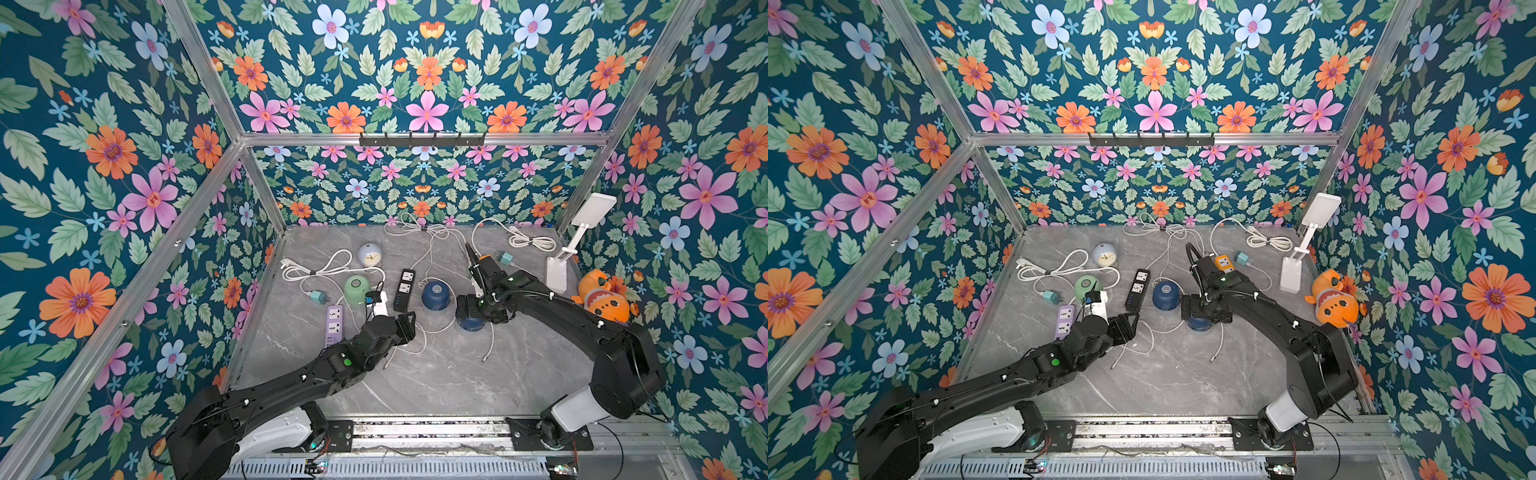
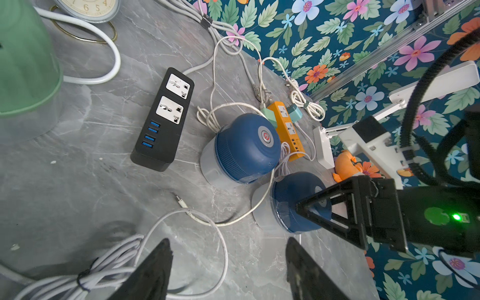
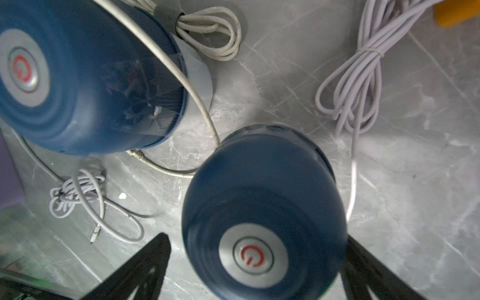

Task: Charge the cordless meat grinders
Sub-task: Pick up the cordless meat grinder at the center of the board.

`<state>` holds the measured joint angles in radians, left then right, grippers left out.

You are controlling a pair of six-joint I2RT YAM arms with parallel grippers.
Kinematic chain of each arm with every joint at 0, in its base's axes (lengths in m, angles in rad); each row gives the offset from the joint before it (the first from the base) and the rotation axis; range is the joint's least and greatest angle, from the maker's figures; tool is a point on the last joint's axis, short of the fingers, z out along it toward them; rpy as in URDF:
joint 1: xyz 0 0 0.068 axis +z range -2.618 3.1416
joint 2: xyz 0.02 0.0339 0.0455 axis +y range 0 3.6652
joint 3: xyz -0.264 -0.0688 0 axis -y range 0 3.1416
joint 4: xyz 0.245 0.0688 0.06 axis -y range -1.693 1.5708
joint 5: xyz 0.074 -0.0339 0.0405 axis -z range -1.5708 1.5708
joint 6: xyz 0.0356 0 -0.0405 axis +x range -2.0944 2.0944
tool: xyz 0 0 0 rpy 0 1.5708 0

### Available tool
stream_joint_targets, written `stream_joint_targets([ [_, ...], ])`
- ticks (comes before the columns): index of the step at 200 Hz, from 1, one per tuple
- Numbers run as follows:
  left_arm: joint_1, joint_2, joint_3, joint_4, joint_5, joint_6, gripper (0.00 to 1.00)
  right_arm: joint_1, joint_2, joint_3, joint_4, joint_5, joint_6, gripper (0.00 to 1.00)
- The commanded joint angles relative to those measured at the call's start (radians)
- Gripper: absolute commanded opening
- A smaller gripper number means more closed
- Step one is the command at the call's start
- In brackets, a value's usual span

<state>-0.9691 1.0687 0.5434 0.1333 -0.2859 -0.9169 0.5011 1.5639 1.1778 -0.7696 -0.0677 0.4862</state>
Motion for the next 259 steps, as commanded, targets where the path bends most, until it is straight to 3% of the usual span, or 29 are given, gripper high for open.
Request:
stream_joint_targets([
  [1,0.0,0.006,0.01,-0.009,-0.016,0.005,0.7,0.002,0.037,0.027,-0.023,0.023,-0.032,0.99],
  [128,0.0,0.007,0.007,-0.018,-0.021,-0.001,0.7,0.002,0.179,0.109,-0.026,0.061,-0.08,0.95],
  [195,0.001,-0.016,0.016,-0.057,-0.048,0.019,0.72,0.009,0.028,0.064,-0.08,0.054,-0.148,0.69],
  [229,0.028,-0.041,0.038,-0.087,-0.06,0.063,0.77,0.135,-0.069,-0.006,-0.133,0.096,-0.19,0.66],
  [259,0.126,-0.063,0.031,-0.075,0.018,0.079,0.78,0.286,-0.089,-0.062,-0.15,0.117,-0.196,0.65],
])
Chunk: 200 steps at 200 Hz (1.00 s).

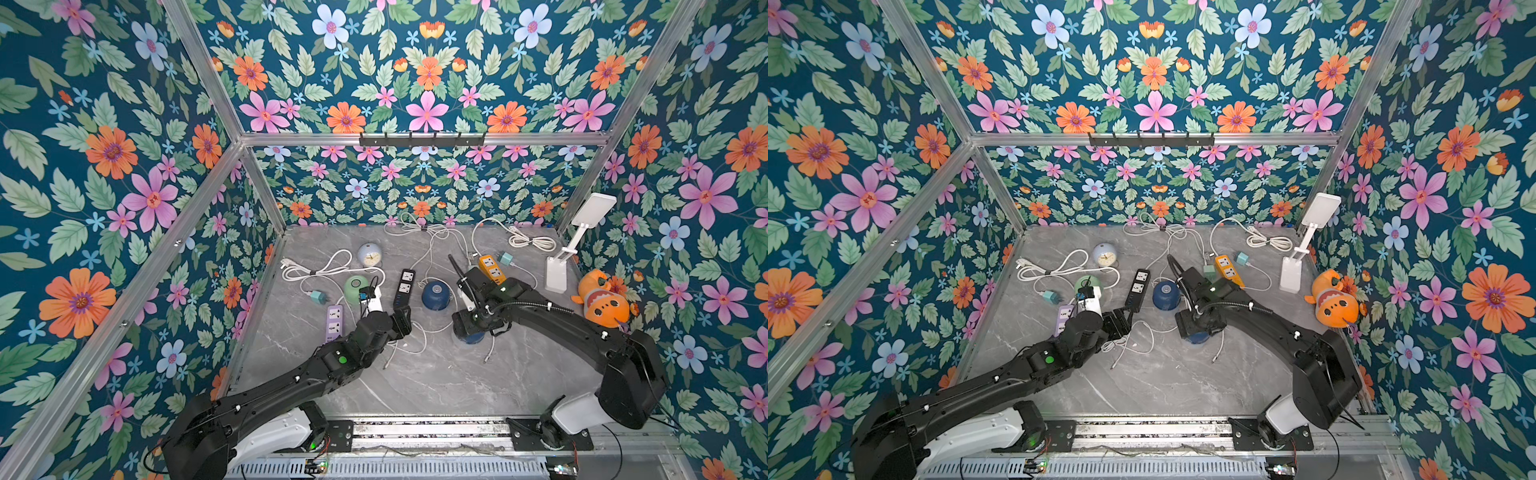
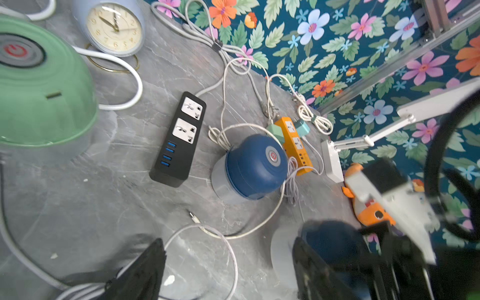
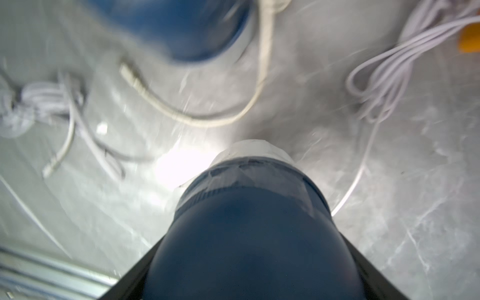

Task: Charge the cordless meat grinders
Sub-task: Pick up the cordless meat grinder at the center of the board, then place the cordless meat grinder at the center of the board.

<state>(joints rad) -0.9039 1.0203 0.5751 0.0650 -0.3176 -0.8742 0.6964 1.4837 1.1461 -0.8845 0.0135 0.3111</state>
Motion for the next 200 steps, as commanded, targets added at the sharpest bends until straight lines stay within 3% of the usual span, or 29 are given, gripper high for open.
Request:
stream_joint_targets([
  [1,0.065,-0.016,-0.002,-0.006,0.053,0.036,0.78,0.093,-0.009,-0.033,-0.034,0.036,-0.022,0.65],
  [40,0.184,-0.068,-0.028,-0.007,0.144,0.045,0.77,0.219,0.063,-0.015,0.05,0.011,-0.032,0.65],
  [97,0.203,-0.186,-0.069,-0.095,0.108,0.041,0.78,0.246,0.259,0.163,0.11,-0.06,-0.141,0.63],
  [149,0.216,-0.274,-0.11,-0.145,0.074,0.022,0.78,0.296,0.438,0.374,0.048,-0.075,-0.218,0.64],
  [170,0.22,-0.288,-0.11,-0.161,0.069,0.024,0.79,0.297,0.474,0.404,0.032,-0.08,-0.235,0.7],
  [200,0.223,-0.295,-0.115,-0.168,0.071,0.024,0.79,0.296,0.468,0.405,0.034,-0.077,-0.237,0.9],
])
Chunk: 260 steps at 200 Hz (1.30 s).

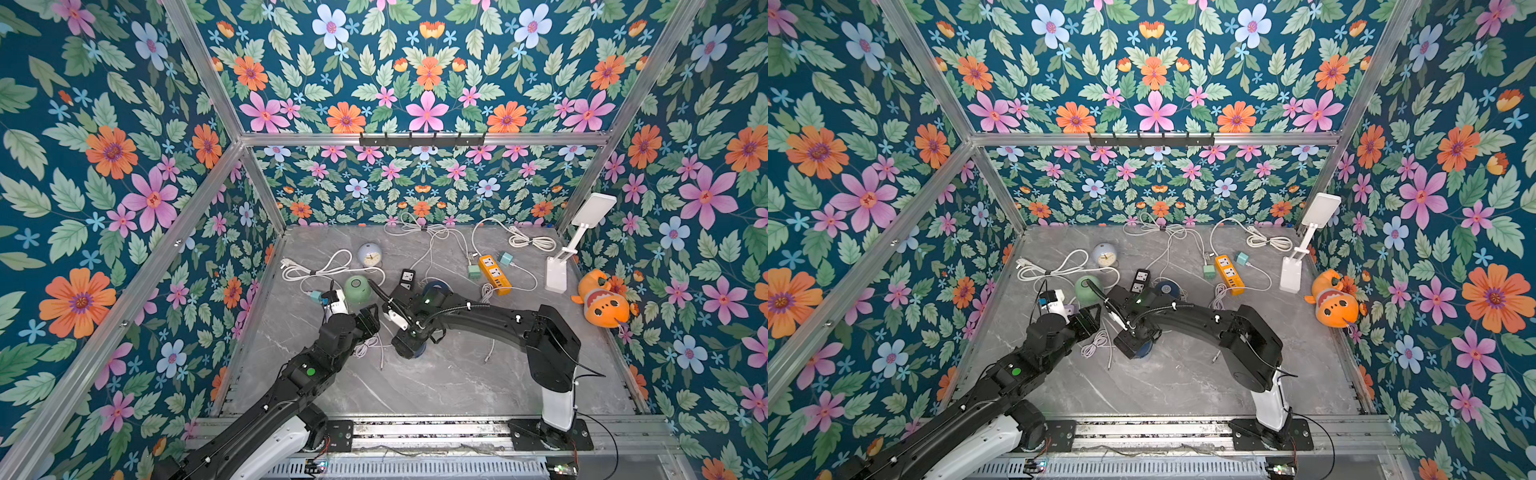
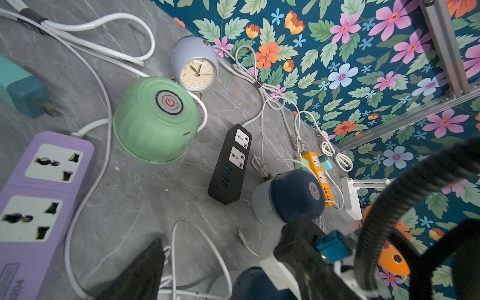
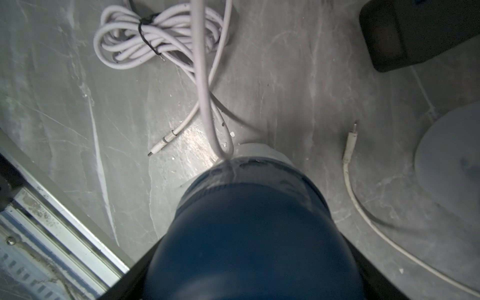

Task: Charge the cordless meat grinders
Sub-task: Place the cordless meat grinder at the center of the board, then pick up the charging cable from the center of the board.

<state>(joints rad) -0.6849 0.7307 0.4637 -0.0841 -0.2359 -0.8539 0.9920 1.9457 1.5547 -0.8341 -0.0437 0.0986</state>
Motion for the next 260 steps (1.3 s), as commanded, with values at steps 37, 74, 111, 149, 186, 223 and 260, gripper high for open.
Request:
stream_joint_targets([
  [37,0.007,0.004,0.002,-0.009,-0.006,0.004,0.79,0.001,-0.042,0.004,-0.002,-0.036,-0.009,0.99],
  [74,0.007,0.02,0.022,-0.015,0.007,0.016,0.78,0.001,-0.09,0.013,-0.016,-0.035,0.01,0.99],
  [111,0.006,0.081,0.092,-0.048,0.052,0.083,0.75,-0.024,-0.232,-0.042,-0.014,0.035,0.096,0.99],
  [149,-0.116,0.253,0.242,-0.084,0.03,0.16,0.7,-0.207,-0.537,-0.279,0.018,-0.017,0.312,0.55],
  [186,-0.311,0.492,0.473,-0.14,-0.074,0.241,0.68,-0.521,-0.761,-0.592,0.04,-0.124,0.475,0.41],
  [223,-0.39,0.636,0.545,-0.031,-0.055,0.255,0.65,-0.656,-0.751,-0.75,0.148,-0.167,0.494,0.47],
  [260,-0.418,0.675,0.541,0.02,-0.045,0.226,0.64,-0.662,-0.599,-0.793,0.272,-0.192,0.521,0.41],
])
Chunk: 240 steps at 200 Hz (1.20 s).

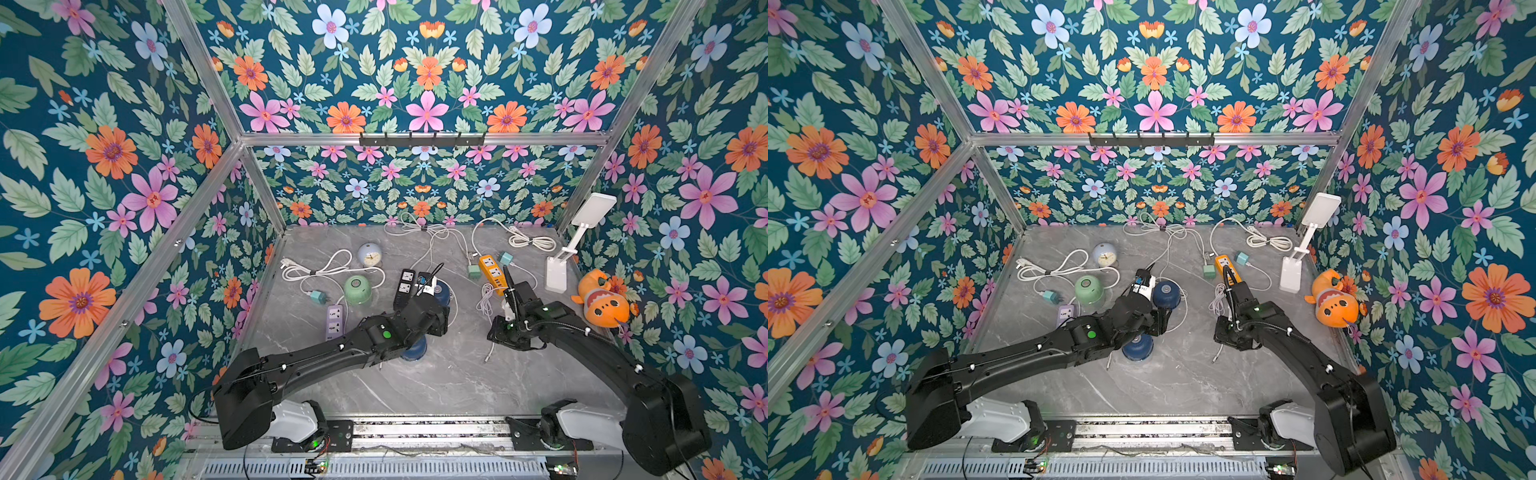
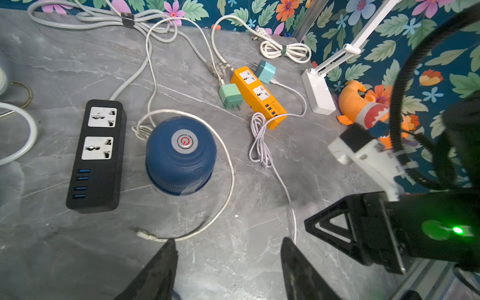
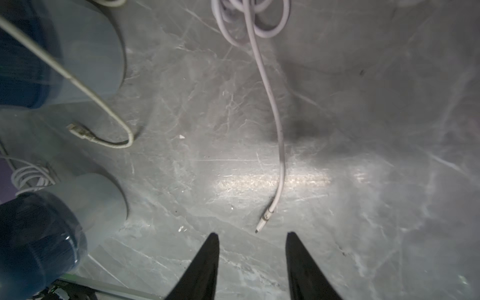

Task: Charge the cordless meat grinders
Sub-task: Pick up the charging cable from the center of the board.

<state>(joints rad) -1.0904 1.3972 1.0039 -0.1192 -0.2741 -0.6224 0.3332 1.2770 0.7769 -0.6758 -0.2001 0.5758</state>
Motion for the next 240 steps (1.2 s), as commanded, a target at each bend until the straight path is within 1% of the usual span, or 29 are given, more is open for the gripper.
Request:
stream_joint_targets([
  [1,-0.012,0.008,0.0,0.055,-0.007,-0.006,0.64,-0.002,0.074,-0.015,0.116,-0.035,0.045,0.41],
  [23,-0.019,-0.009,-0.029,0.056,-0.016,-0.025,0.64,-0.002,0.134,-0.027,0.159,-0.015,0.053,0.39],
  [52,-0.02,-0.045,-0.072,0.059,-0.032,-0.039,0.64,-0.002,0.165,-0.036,0.173,0.016,0.057,0.39],
  [72,-0.02,-0.058,-0.084,0.061,-0.045,-0.04,0.64,-0.002,0.159,-0.038,0.171,0.015,0.058,0.45],
  [92,-0.019,-0.055,-0.079,0.06,-0.045,-0.039,0.64,-0.002,0.13,-0.03,0.15,0.004,0.056,0.46],
  [110,-0.019,-0.044,-0.071,0.059,-0.045,-0.036,0.64,-0.002,0.087,-0.022,0.12,0.004,0.055,0.46],
  [134,-0.019,-0.031,-0.071,0.068,-0.048,-0.036,0.65,-0.004,0.037,-0.02,0.087,0.04,0.047,0.45],
  [167,-0.019,-0.041,-0.088,0.099,-0.086,-0.028,0.67,-0.036,0.069,-0.037,0.092,0.047,0.029,0.41],
  [188,-0.02,-0.073,-0.126,0.149,-0.126,0.013,0.68,-0.054,0.096,-0.047,0.123,0.037,0.022,0.4],
  [201,-0.021,-0.103,-0.171,0.224,-0.124,0.048,0.71,-0.055,0.118,-0.043,0.141,0.032,0.018,0.4],
  [211,-0.019,-0.124,-0.19,0.246,-0.128,0.051,0.74,-0.054,0.143,-0.041,0.15,0.028,0.015,0.4],
  [227,-0.018,-0.134,-0.182,0.212,-0.14,0.039,0.84,-0.055,0.173,-0.041,0.169,0.019,0.015,0.39],
  [240,-0.018,-0.133,-0.167,0.185,-0.139,0.032,0.9,-0.056,0.188,-0.039,0.178,0.012,0.016,0.37],
])
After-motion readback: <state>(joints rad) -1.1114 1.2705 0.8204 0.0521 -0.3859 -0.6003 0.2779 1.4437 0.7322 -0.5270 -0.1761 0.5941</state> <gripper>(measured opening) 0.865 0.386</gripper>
